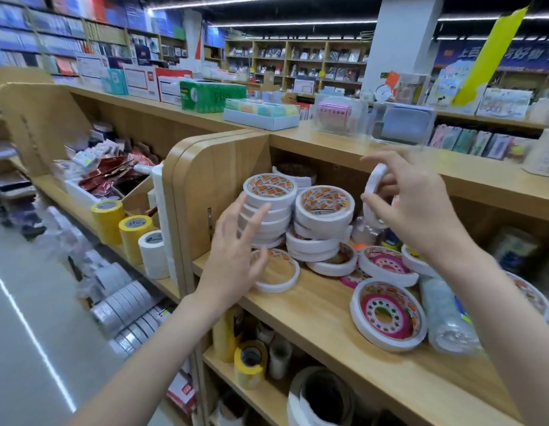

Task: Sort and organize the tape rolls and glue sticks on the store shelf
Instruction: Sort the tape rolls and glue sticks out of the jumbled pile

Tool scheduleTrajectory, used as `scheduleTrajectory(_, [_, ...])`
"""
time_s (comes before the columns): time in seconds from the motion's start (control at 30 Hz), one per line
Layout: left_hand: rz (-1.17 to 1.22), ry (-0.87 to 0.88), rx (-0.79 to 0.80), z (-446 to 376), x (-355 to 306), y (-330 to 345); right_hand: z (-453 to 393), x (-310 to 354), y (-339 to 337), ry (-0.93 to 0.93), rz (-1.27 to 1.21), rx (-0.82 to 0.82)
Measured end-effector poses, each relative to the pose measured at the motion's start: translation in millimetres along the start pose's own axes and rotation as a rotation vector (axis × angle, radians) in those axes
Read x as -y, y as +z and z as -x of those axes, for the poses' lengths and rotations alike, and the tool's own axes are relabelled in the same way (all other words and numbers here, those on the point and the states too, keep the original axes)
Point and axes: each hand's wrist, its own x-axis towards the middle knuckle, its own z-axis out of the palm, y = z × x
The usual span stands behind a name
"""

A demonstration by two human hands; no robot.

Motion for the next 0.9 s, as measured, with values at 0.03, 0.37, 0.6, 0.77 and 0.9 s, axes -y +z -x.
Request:
scheduleTrajectory(0.03, [-0.008,0.025,0.023,-1,-1,2,-3,4,-3,-0.064,0.005,0.023])
scheduleTrajectory(0.37, [0.082,-0.096,0.051,2,9,7,-75,22,77,-0.292,0.154,0.304])
scheduleTrajectory(0.6, [0.087,-0.045,0.082,-4,10,11,-6,-20,38,-0.056,0.134,0.452])
scheduleTrajectory(0.77, [0.068,-0.075,0.131,-13,0,23,-8,-36,45,-0.017,0.115,0.307])
scheduleTrajectory(0.9, [0.097,-0.110,0.090,-14,-2,22,-22,-27,55,0.054,-0.002,0.158])
